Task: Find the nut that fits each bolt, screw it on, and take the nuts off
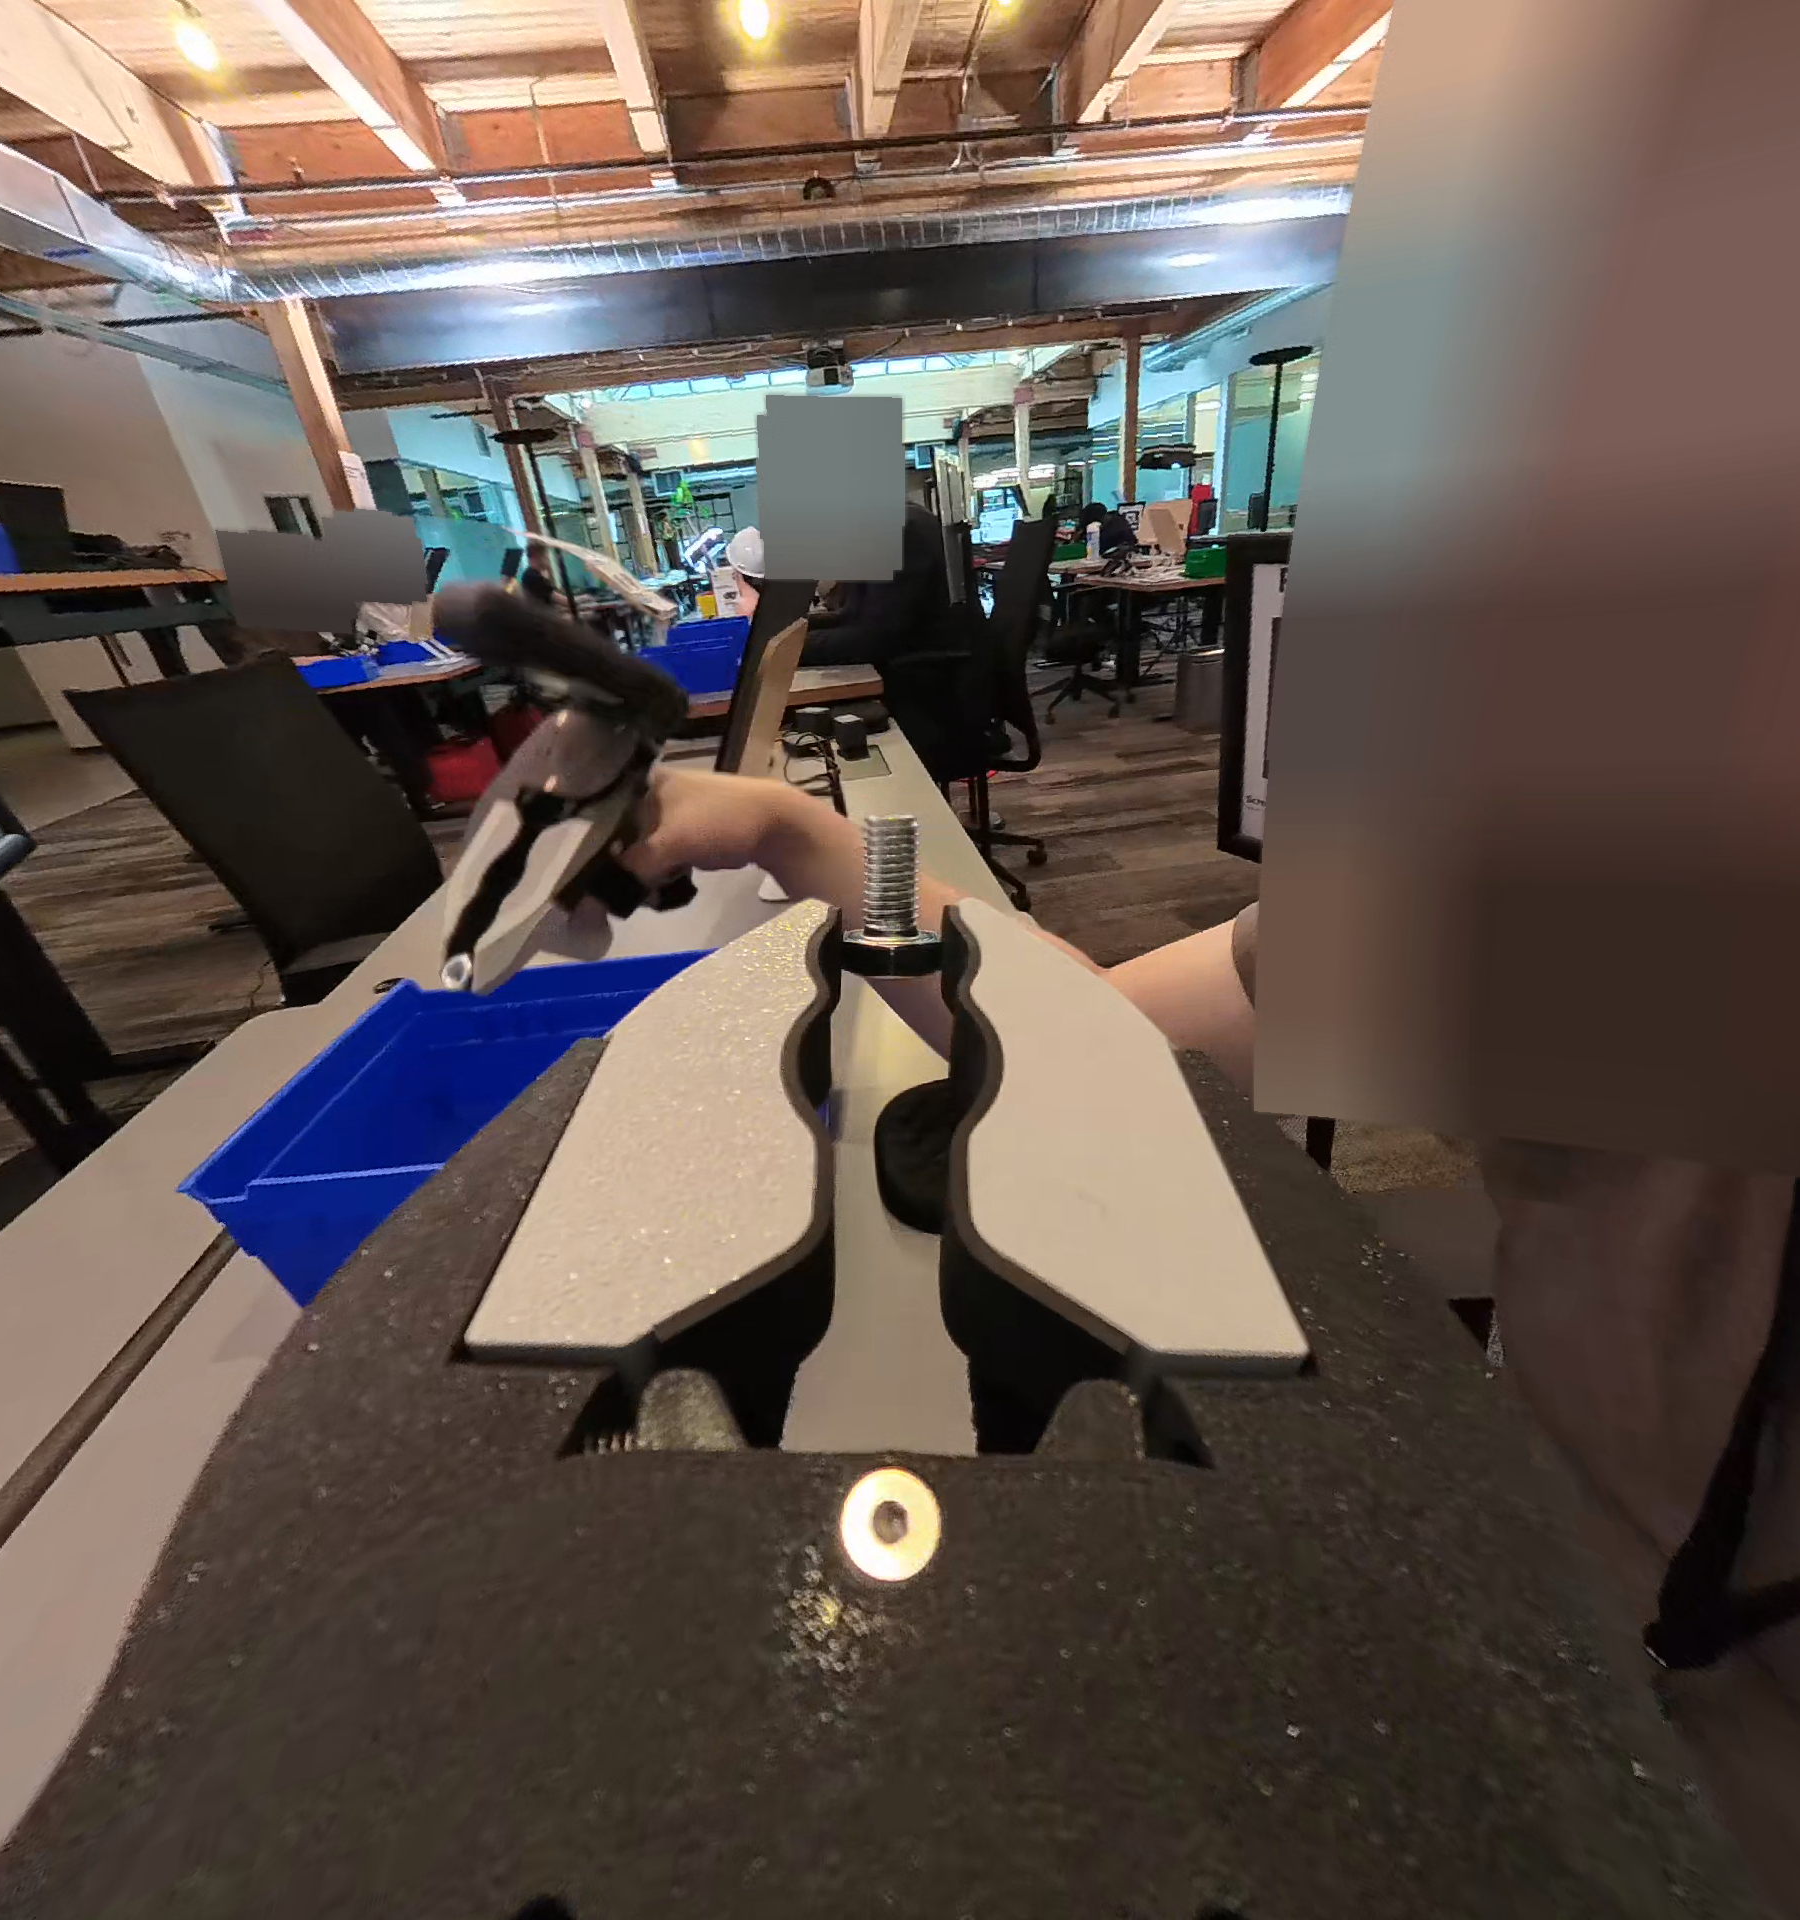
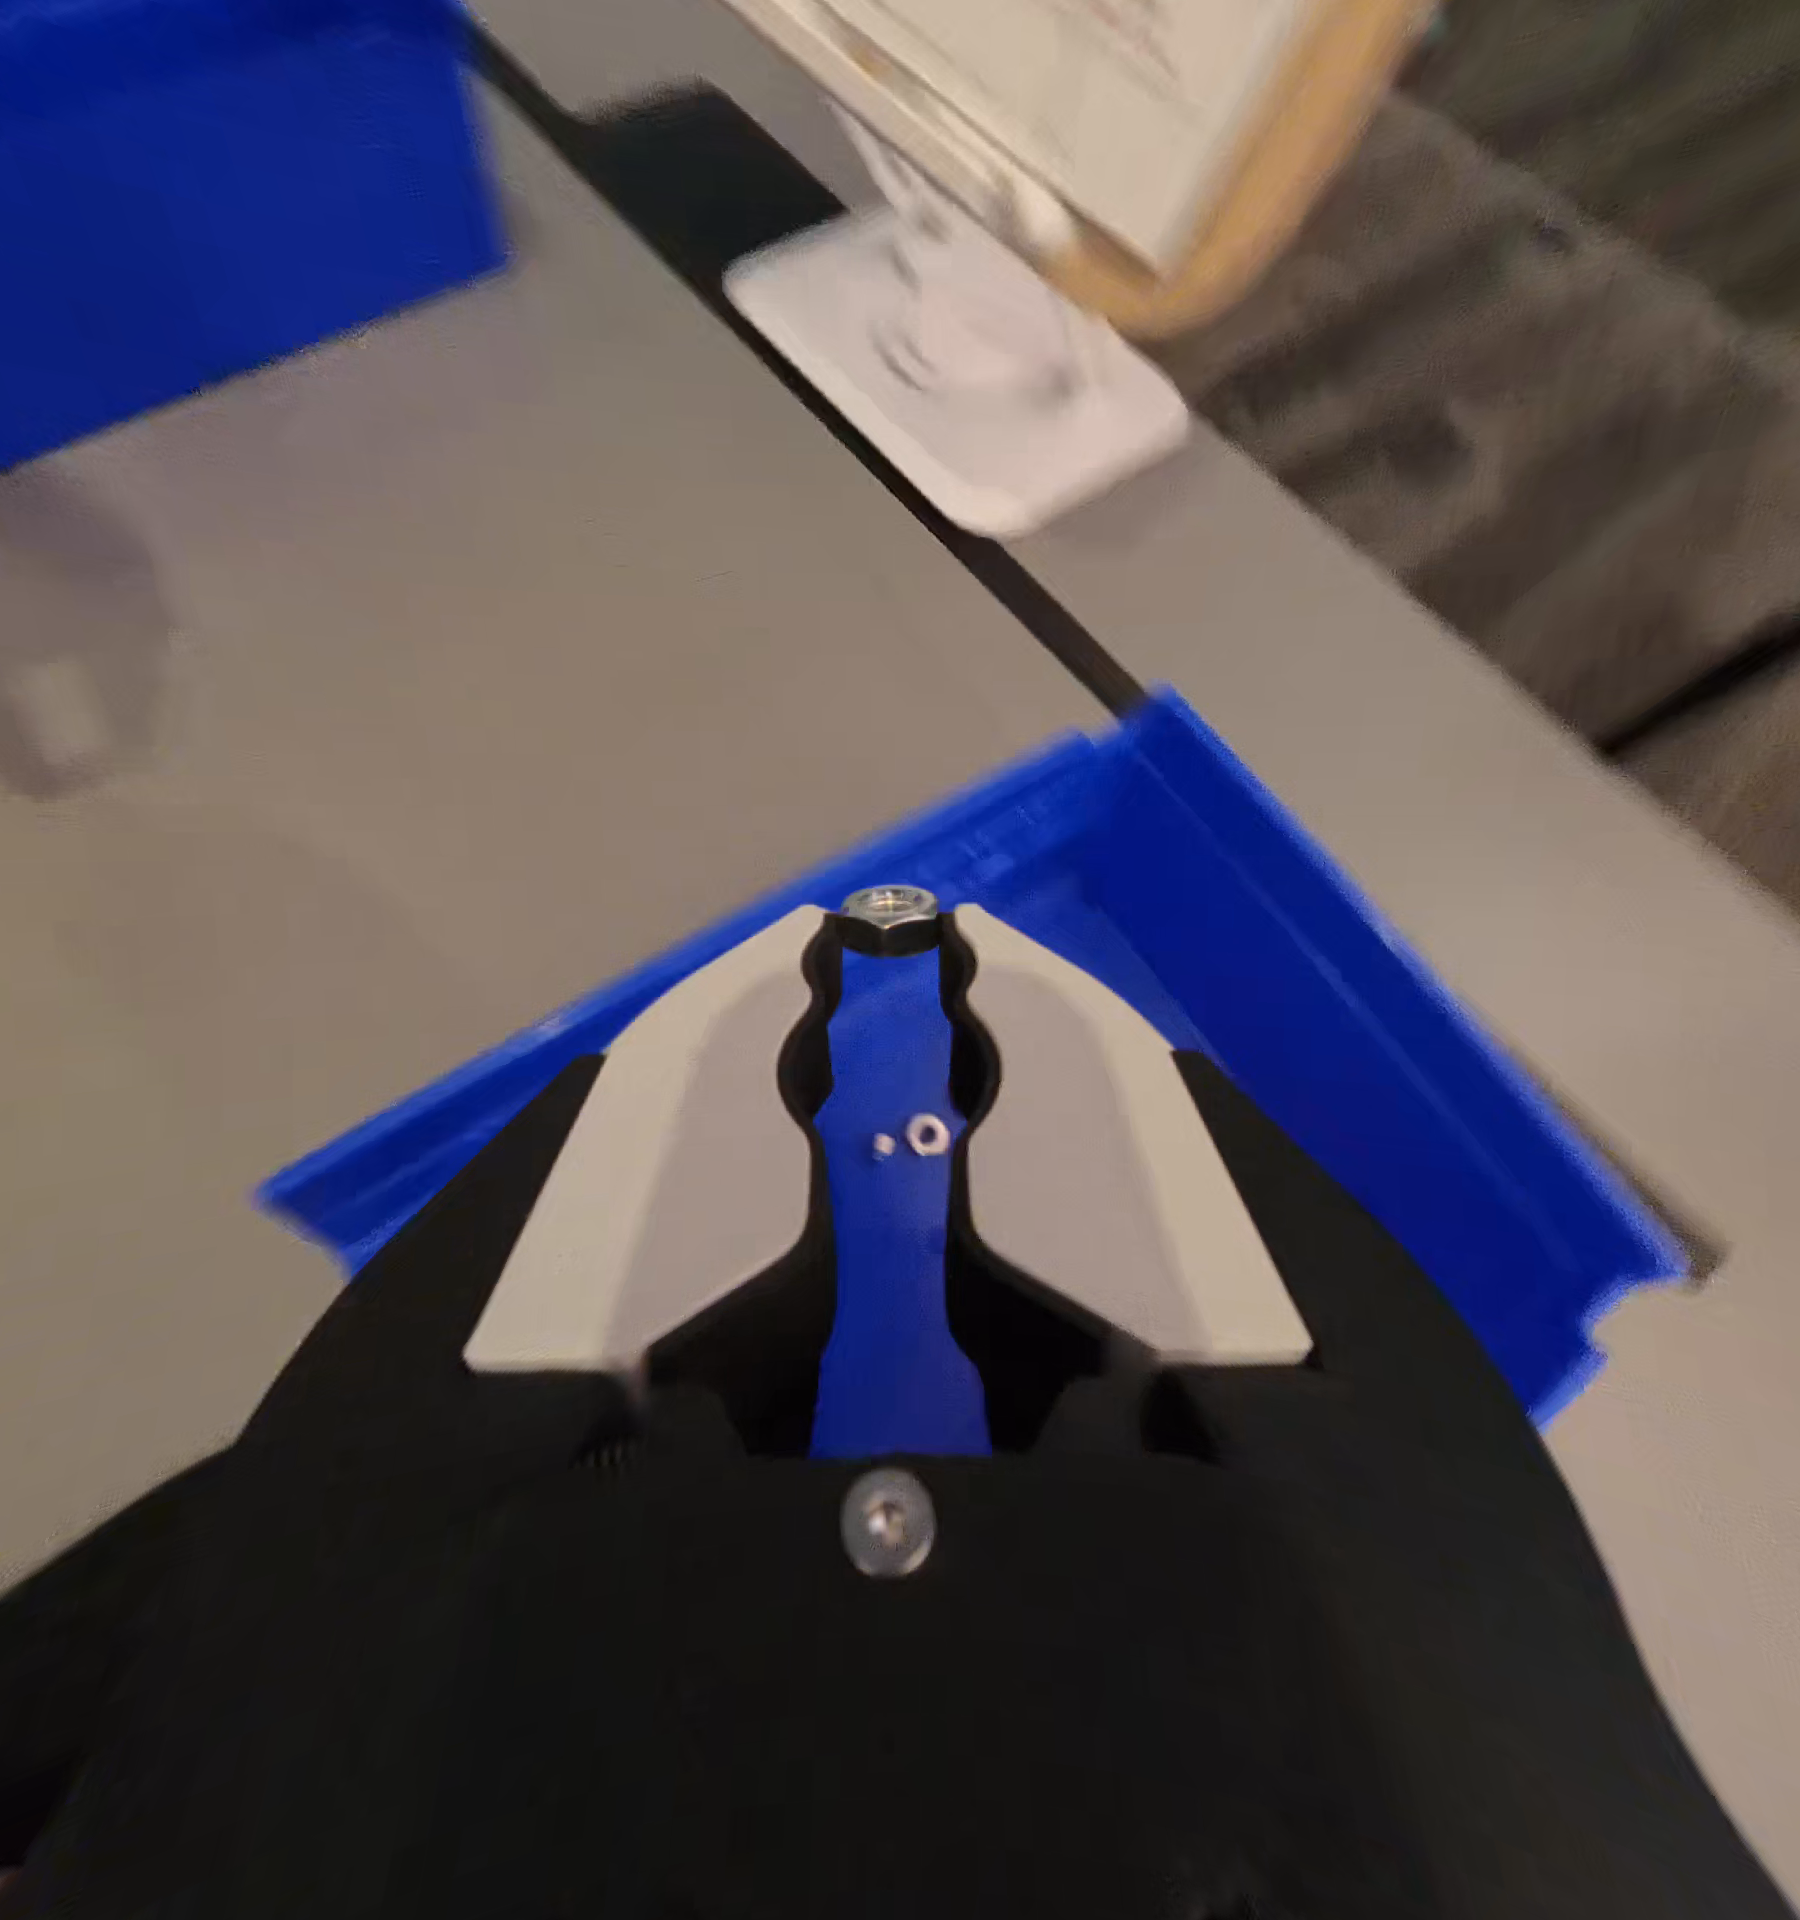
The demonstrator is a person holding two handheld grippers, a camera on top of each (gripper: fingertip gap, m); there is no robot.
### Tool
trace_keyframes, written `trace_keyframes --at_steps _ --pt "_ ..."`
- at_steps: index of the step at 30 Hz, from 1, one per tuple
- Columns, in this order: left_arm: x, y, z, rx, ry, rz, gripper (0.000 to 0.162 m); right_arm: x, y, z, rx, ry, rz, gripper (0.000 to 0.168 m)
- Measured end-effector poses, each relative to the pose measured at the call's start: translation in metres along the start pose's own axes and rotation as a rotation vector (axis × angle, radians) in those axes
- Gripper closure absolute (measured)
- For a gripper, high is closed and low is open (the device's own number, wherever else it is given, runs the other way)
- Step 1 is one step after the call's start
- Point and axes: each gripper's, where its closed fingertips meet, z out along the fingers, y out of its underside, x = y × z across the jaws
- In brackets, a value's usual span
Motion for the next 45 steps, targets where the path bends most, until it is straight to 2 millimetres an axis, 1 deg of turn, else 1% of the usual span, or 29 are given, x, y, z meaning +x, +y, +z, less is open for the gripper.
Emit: trace_keyframes --at_steps 1,2,3,5,6,8,11,14,18,23,26,28,30,32,33,34,35,36,37,38,39,40,41,42,43,44,45 --pt "-0.001 0.001 0.0 -0.006 -0.002 -0.003 0.144 0.02 0.019 0.012 -0.037 0.023 0.087 0.149" --pt "-0.001 0.002 0.0 -0.011 0.001 -0.009 0.144 0.032 0.036 0.026 -0.065 0.017 0.172 0.149" --pt "-0.001 0.002 0.0 -0.01 -0.002 -0.01 0.144 0.041 0.051 0.04 -0.089 -0.003 0.248 0.149" --pt "-0.001 0.003 0.001 -0.014 0.001 -0.009 0.144 0.055 0.08 0.064 -0.155 0.003 0.357 0.149" --pt "0.0 0.004 0.001 -0.023 0.004 -0.008 0.144 0.059 0.092 0.074 -0.198 0.014 0.388 0.149" --pt "0.0 0.006 0.002 -0.031 0.0 0.004 0.144 0.062 0.109 0.088 -0.27 0.038 0.398 0.149" --pt "0.0 0.009 0.003 -0.045 0.007 -0.001 0.144 0.058 0.118 0.102 -0.327 0.043 0.389 0.149" --pt "-0.002 0.011 0.004 -0.055 0.0 -0.003 0.144 0.058 0.126 0.108 -0.383 0.065 0.355 0.149" --pt "-0.002 0.012 0.004 -0.06 0.0 -0.001 0.144 0.058 0.133 0.11 -0.412 0.074 0.339 0.148" --pt "-0.003 0.013 0.004 -0.066 -0.002 -0.005 0.144 0.054 0.147 0.109 -0.481 0.058 0.339 0.148" --pt "-0.004 0.014 0.004 -0.072 -0.007 0.0 0.144 0.055 0.147 0.107 -0.485 0.058 0.337 0.146" --pt "-0.005 0.014 0.003 -0.075 -0.013 0.003 0.144 0.06 0.144 0.101 -0.479 0.088 0.331 0.144" --pt "-0.007 0.014 0.002 -0.077 -0.022 0.008 0.144 0.064 0.134 0.089 -0.46 0.123 0.32 0.144" --pt "-0.011 0.012 0.0 -0.072 -0.046 0.017 0.144 0.069 0.112 0.07 -0.405 0.171 0.301 0.144" --pt "-0.014 0.011 -0.002 -0.069 -0.064 0.02 0.145 0.07 0.096 0.058 -0.36 0.2 0.287 0.144" --pt "-0.02 0.01 -0.004 -0.069 -0.093 0.023 0.144 0.069 0.076 0.046 -0.301 0.231 0.266 0.144" --pt "-0.026 0.011 -0.006 -0.071 -0.13 0.029 0.144 0.064 0.051 0.034 -0.222 0.249 0.238 0.144" --pt "-0.032 0.011 -0.009 -0.076 -0.162 0.033 0.145 0.052 0.022 0.023 -0.12 0.239 0.202 0.145" --pt "-0.035 0.013 -0.01 -0.085 -0.175 0.028 0.145 0.034 -0.011 0.015 0.001 0.197 0.162 0.145" --pt "-0.038 0.015 -0.011 -0.096 -0.18 0.018 0.145 0.008 -0.044 0.008 0.132 0.119 0.122 0.145" --pt "-0.04 0.017 -0.012 -0.1 -0.189 0.014 0.145 -0.024 -0.077 0.0 0.266 0.006 0.085 0.144" --pt "-0.043 0.018 -0.012 -0.099 -0.201 0.015 0.145 -0.061 -0.106 -0.007 0.393 -0.137 0.046 0.143" --pt "-0.045 0.018 -0.013 -0.095 -0.211 0.012 0.145 -0.099 -0.129 -0.016 0.501 -0.291 0.007 0.143" --pt "-0.047 0.018 -0.013 -0.09 -0.218 0.006 0.145 -0.132 -0.146 -0.025 0.587 -0.426 -0.024 0.142" --pt "-0.048 0.017 -0.014 -0.079 -0.227 0.002 0.145 -0.16 -0.158 -0.03 0.651 -0.528 -0.049 0.142" --pt "-0.051 0.015 -0.016 -0.064 -0.242 0.003 0.145 -0.183 -0.166 -0.032 0.695 -0.597 -0.073 0.142" --pt "-0.052 0.013 -0.017 -0.051 -0.253 0.004 0.144 -0.201 -0.17 -0.03 0.715 -0.637 -0.093 0.142"
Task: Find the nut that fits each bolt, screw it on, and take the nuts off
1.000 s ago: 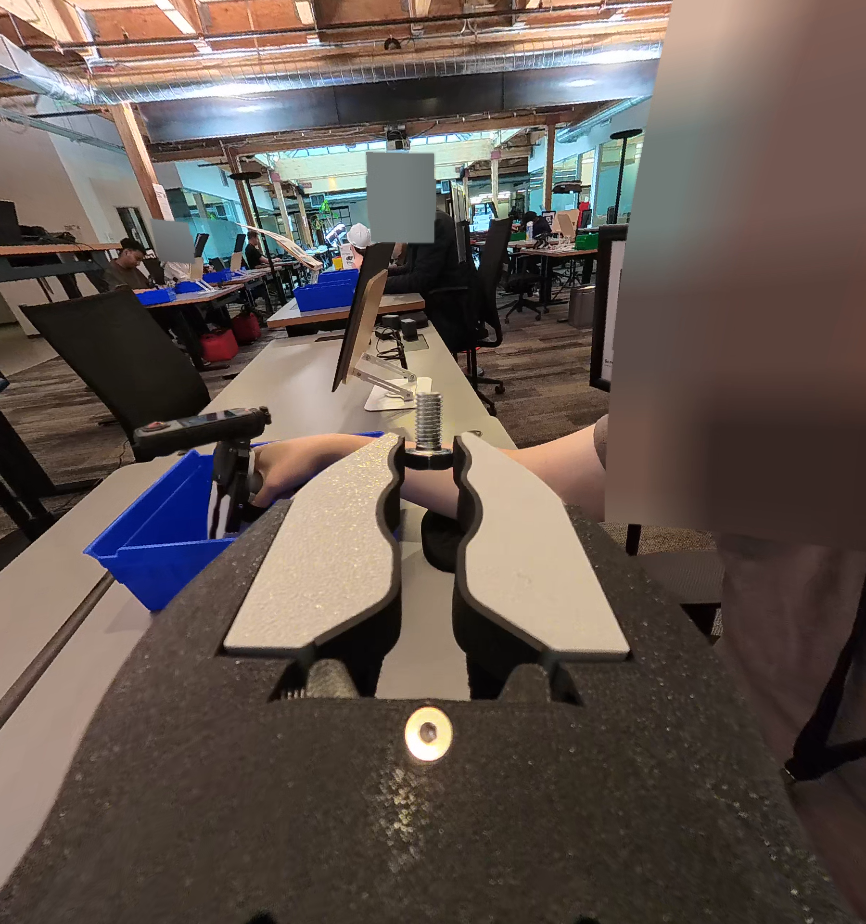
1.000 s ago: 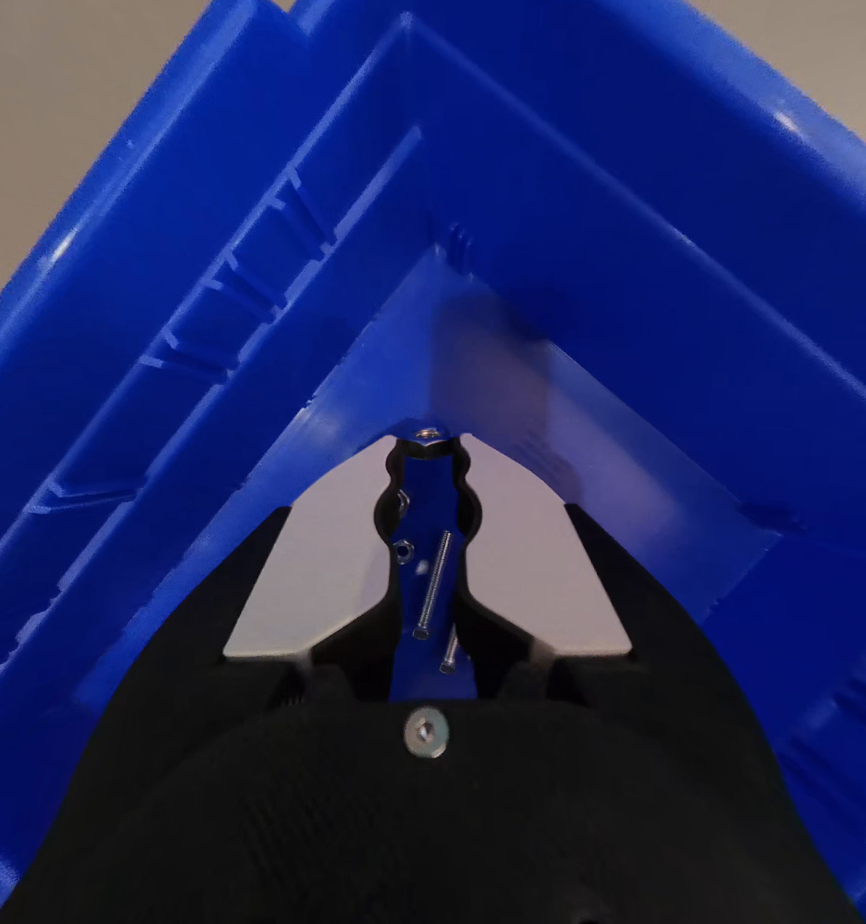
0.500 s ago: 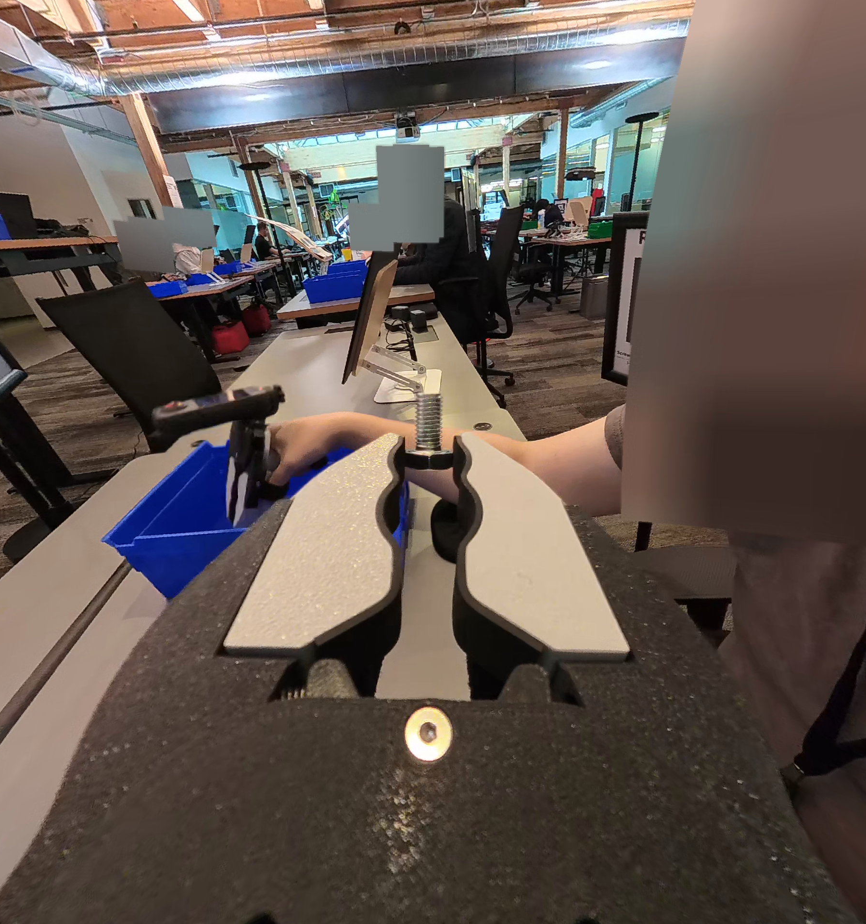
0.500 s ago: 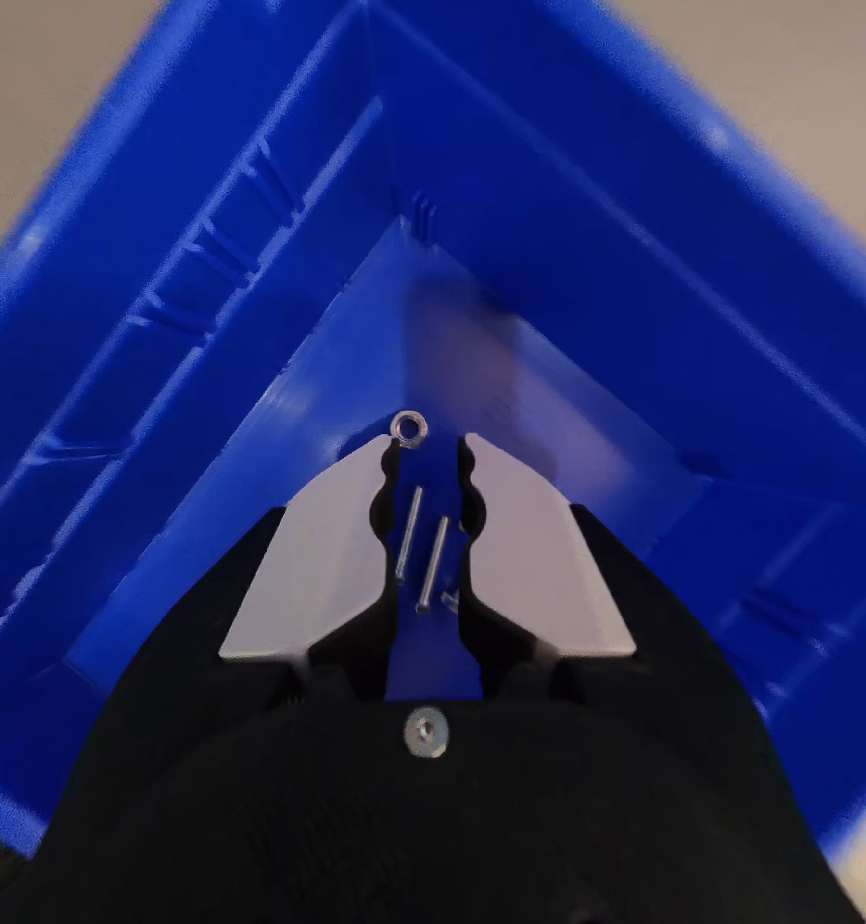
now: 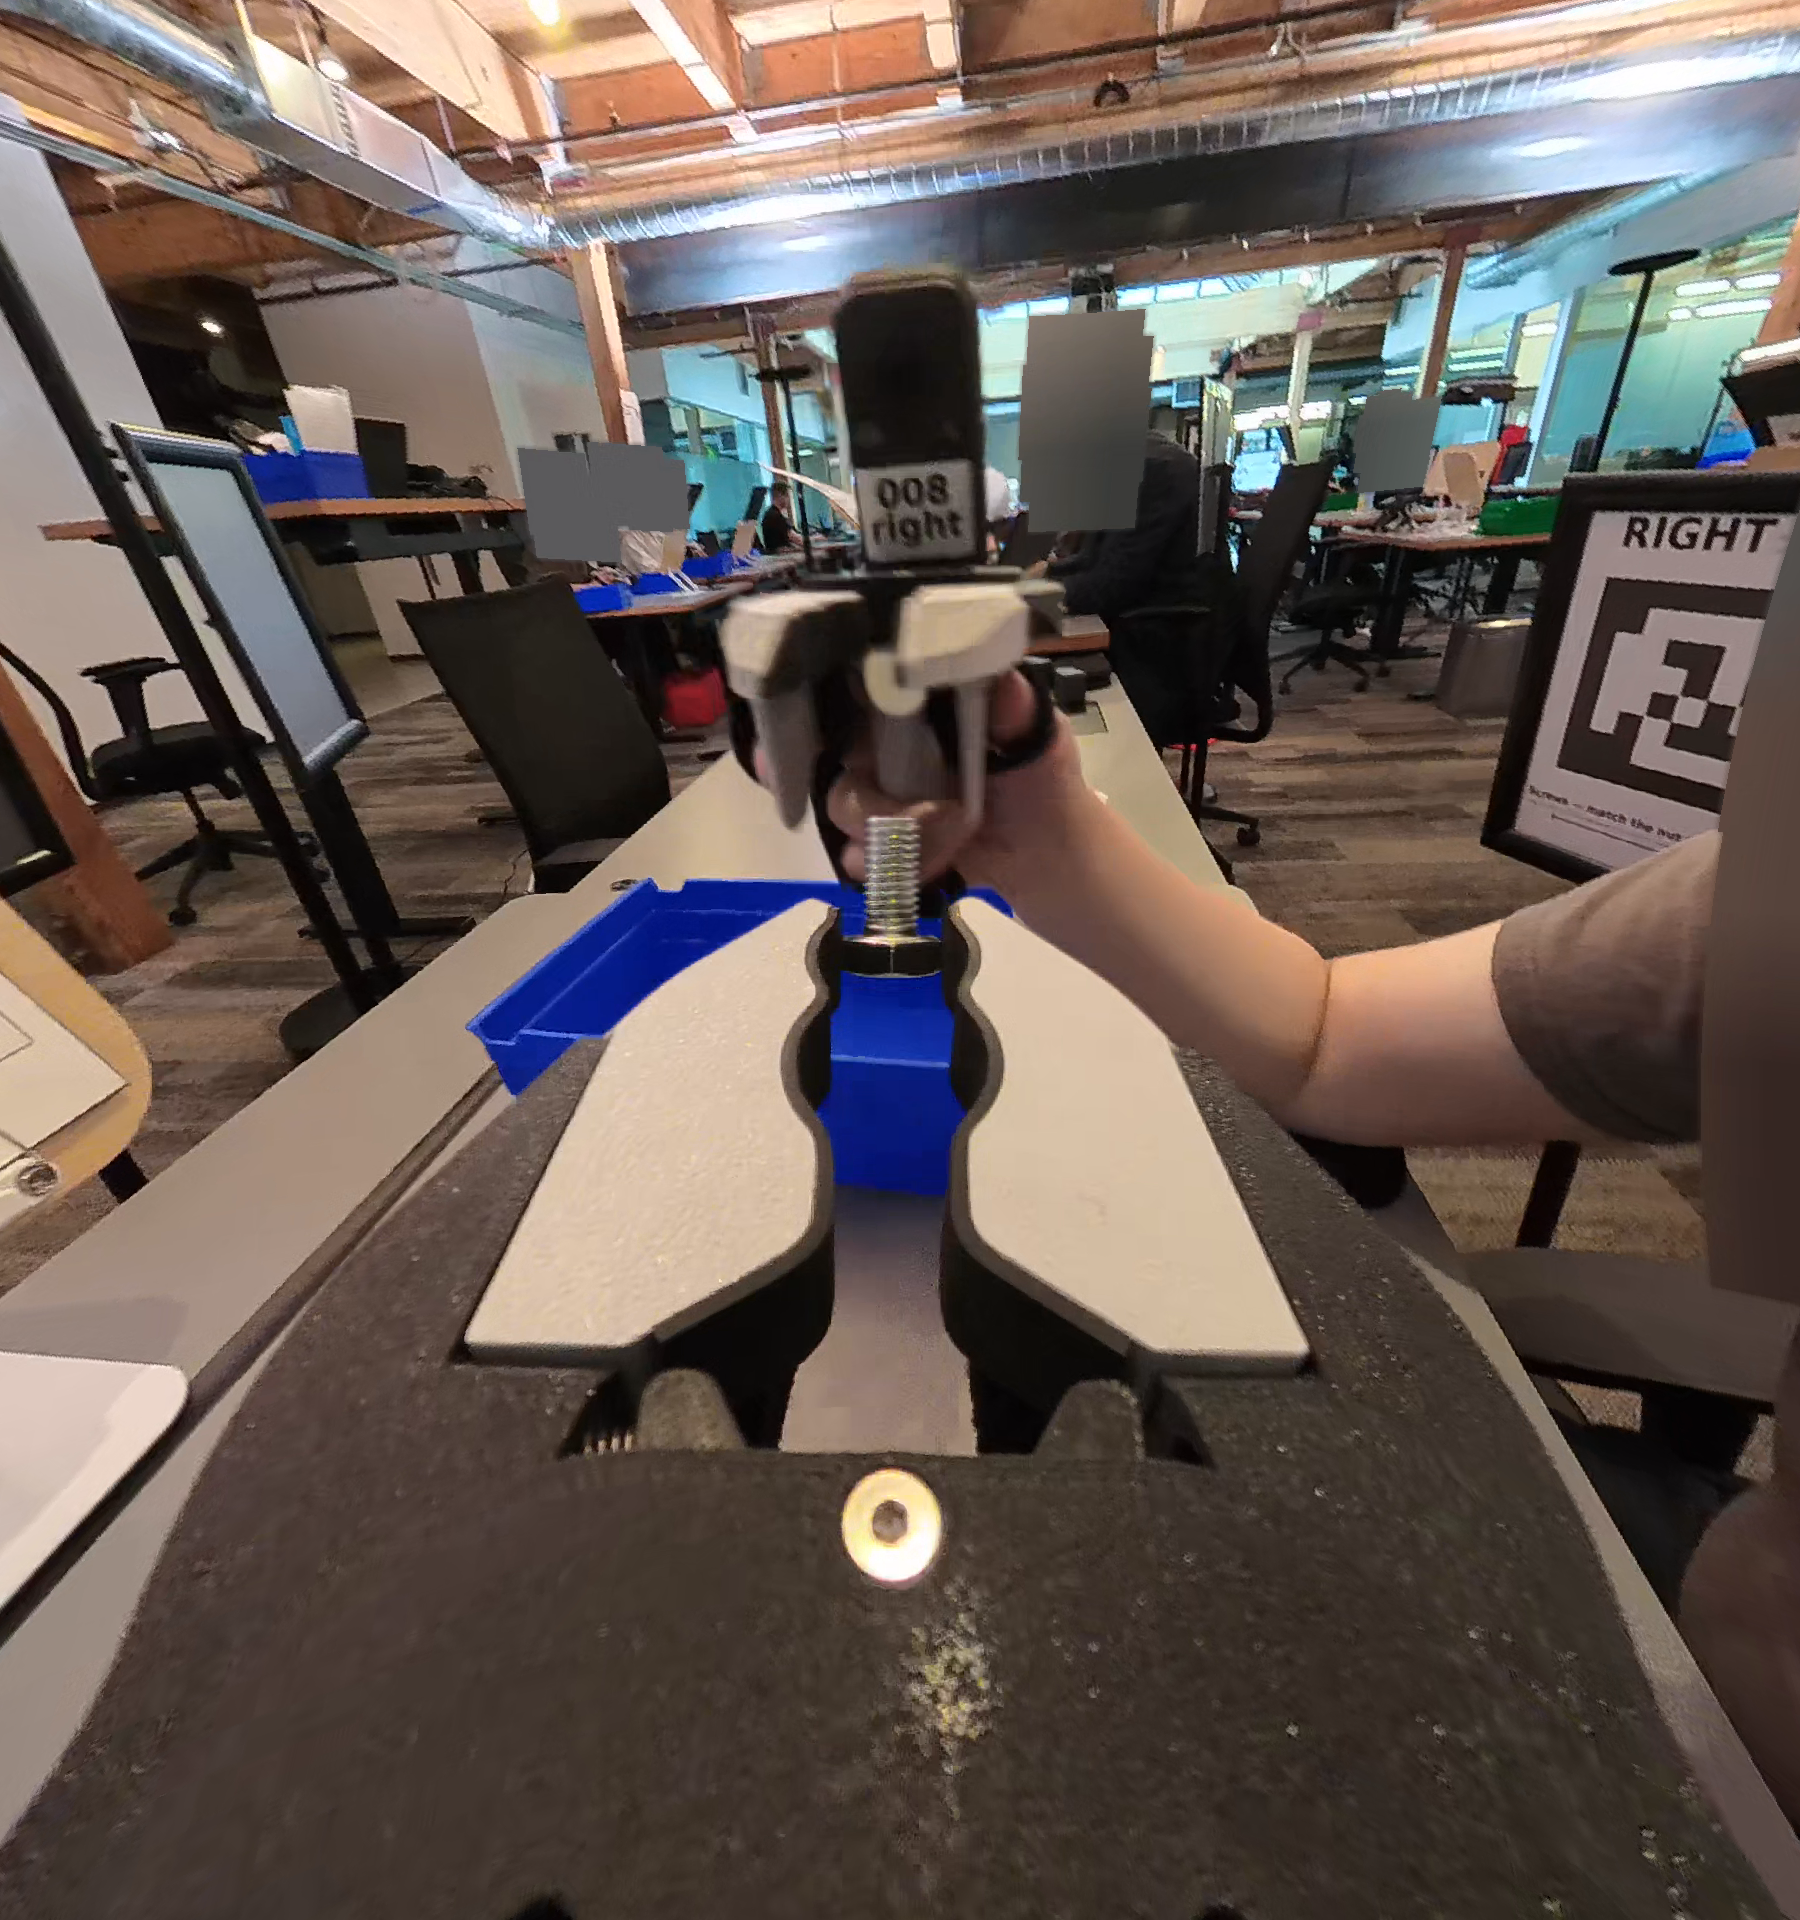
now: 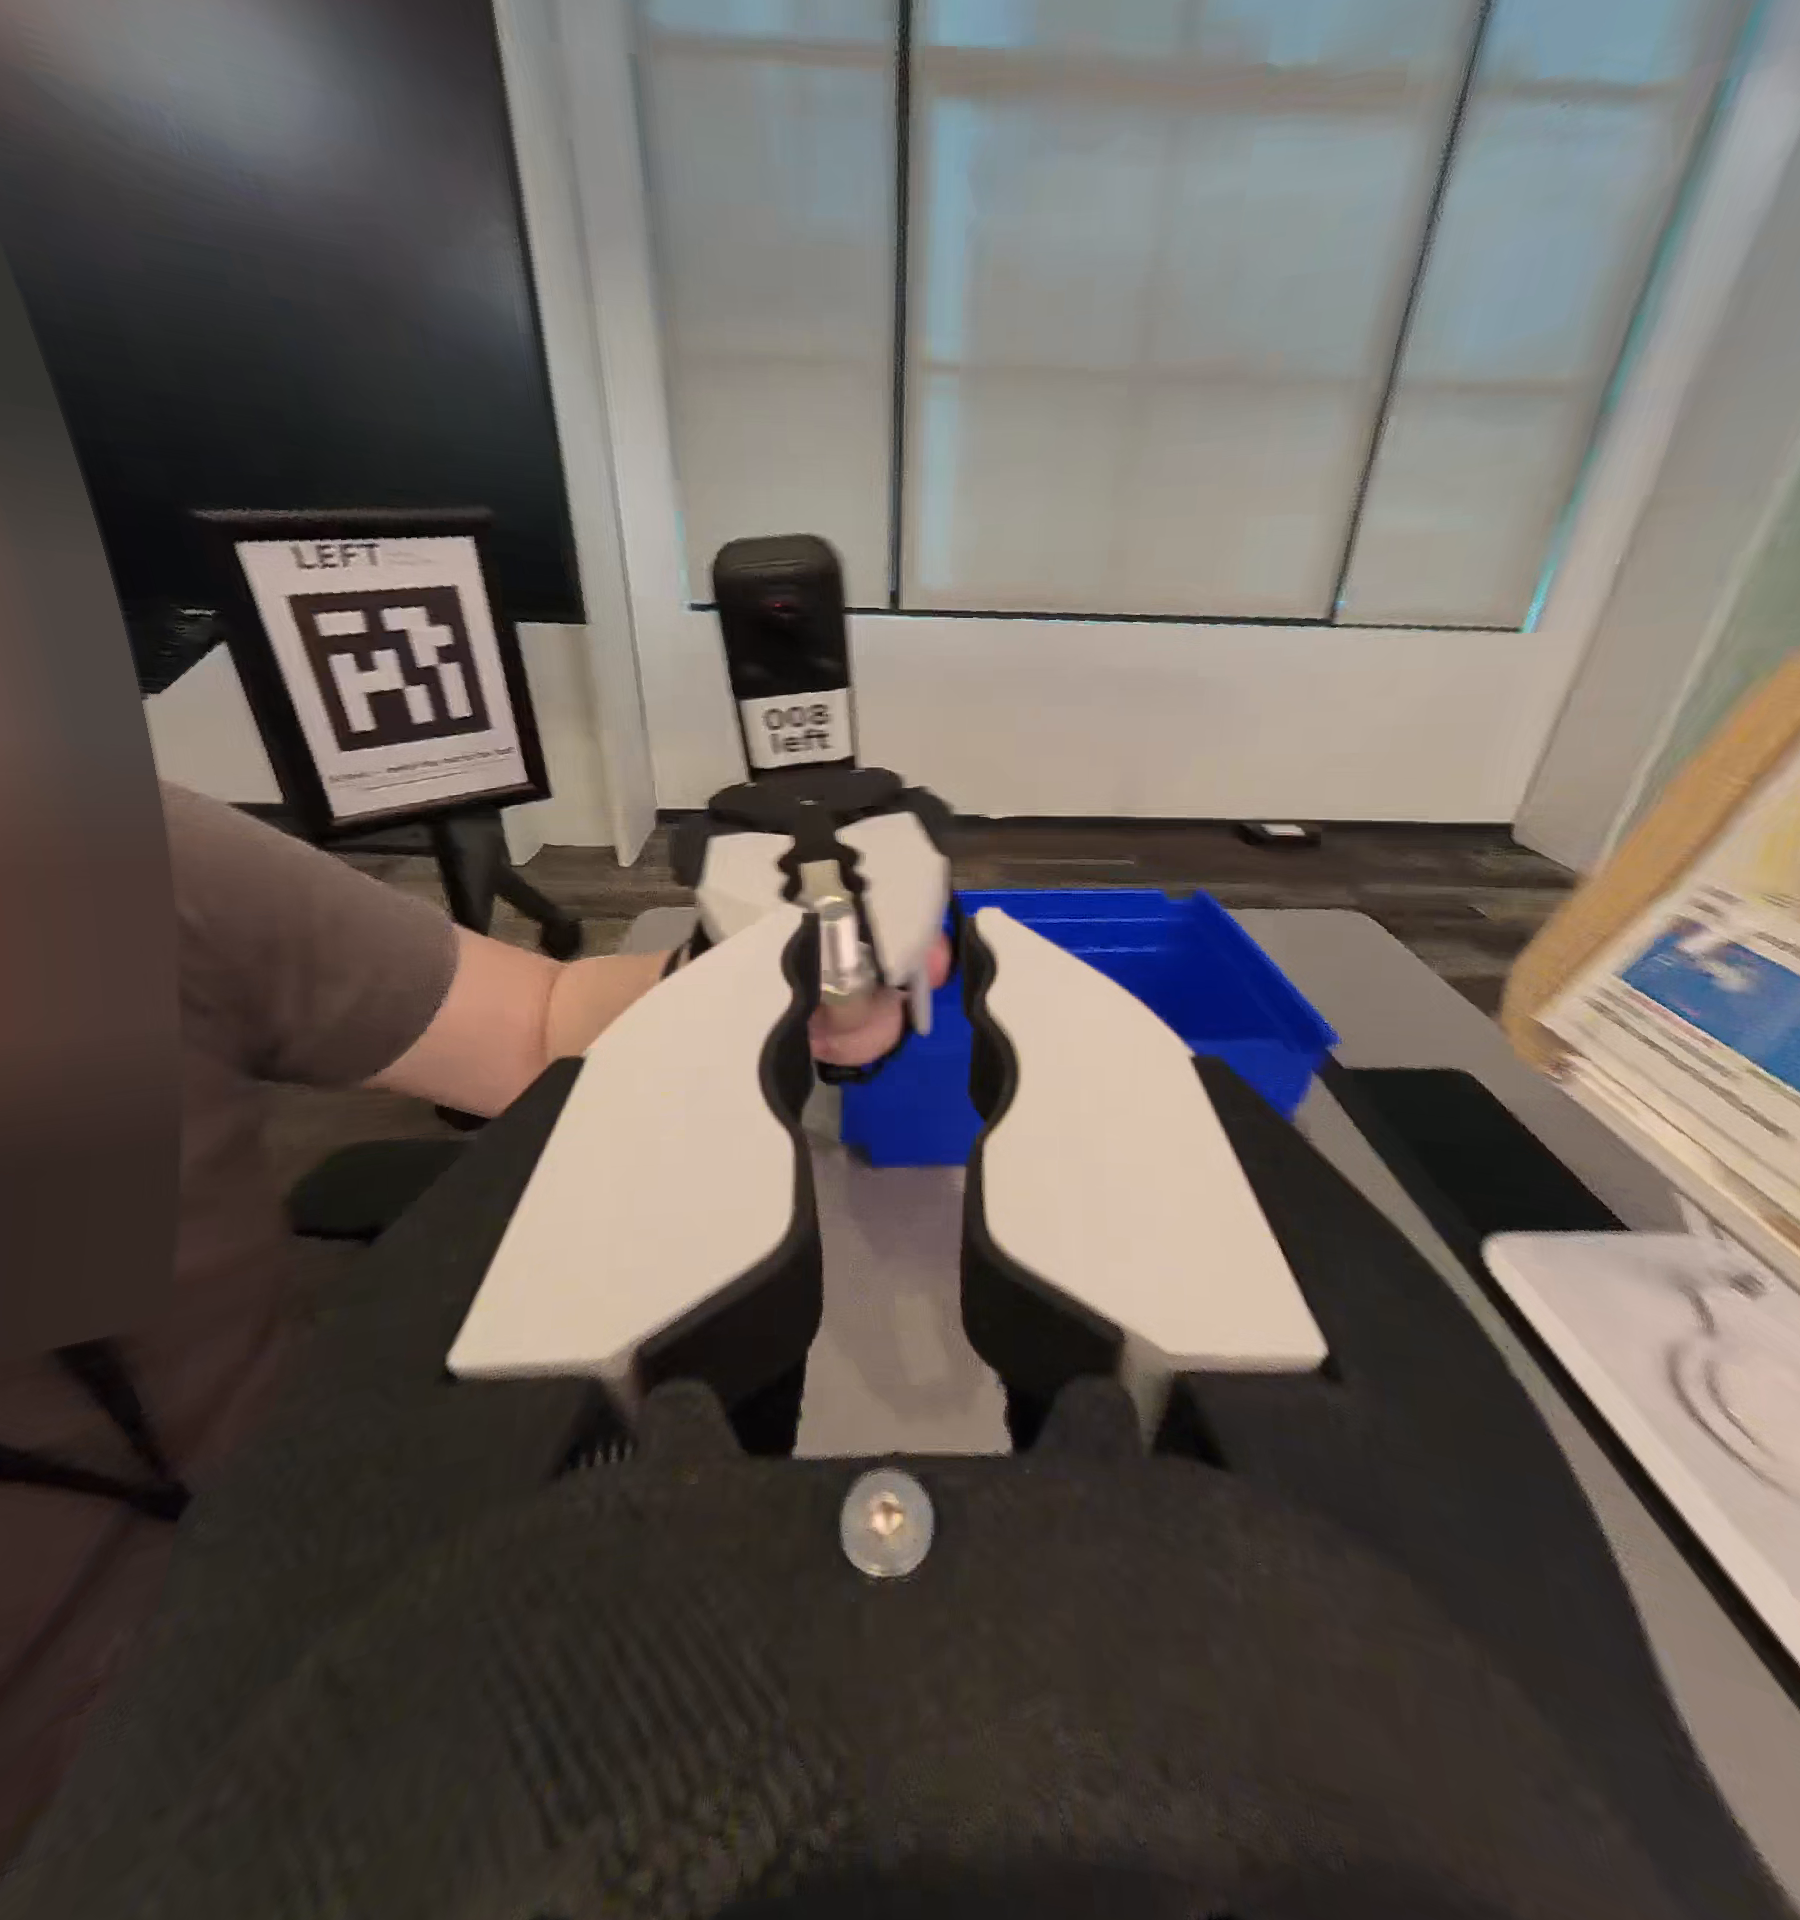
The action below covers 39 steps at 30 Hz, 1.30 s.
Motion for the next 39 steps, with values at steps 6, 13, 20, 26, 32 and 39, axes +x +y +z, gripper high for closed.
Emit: trace_keyframes --at_steps 6,13,20,26,32,39 --pt "-0.002 -0.006 -0.004 0.022 -0.012 -0.002 0.144 -0.019 0.006 0.036 0.056 -0.002 -0.06 0.146" --pt "0.002 -0.002 -0.001 0.002 0.007 -0.003 0.144 -0.02 0.018 0.046 0.026 -0.032 -0.035 0.152" --pt "0.007 -0.011 -0.003 0.07 0.04 -0.012 0.14 -0.024 0.018 0.045 0.012 -0.046 -0.073 0.158" --pt "-0.021 -0.007 -0.016 -0.033 -0.122 -0.043 0.142 0.036 0.064 -0.053 -0.519 0.224 -0.036 0.158" --pt "-0.026 0.004 -0.021 -0.149 -0.136 -0.07 0.14 0.093 0.209 -0.225 -1.218 0.615 0.481 0.157" --pt "-0.028 0.013 -0.024 -0.235 -0.154 -0.049 0.14 0.104 0.278 -0.267 -1.396 0.658 0.736 0.157"
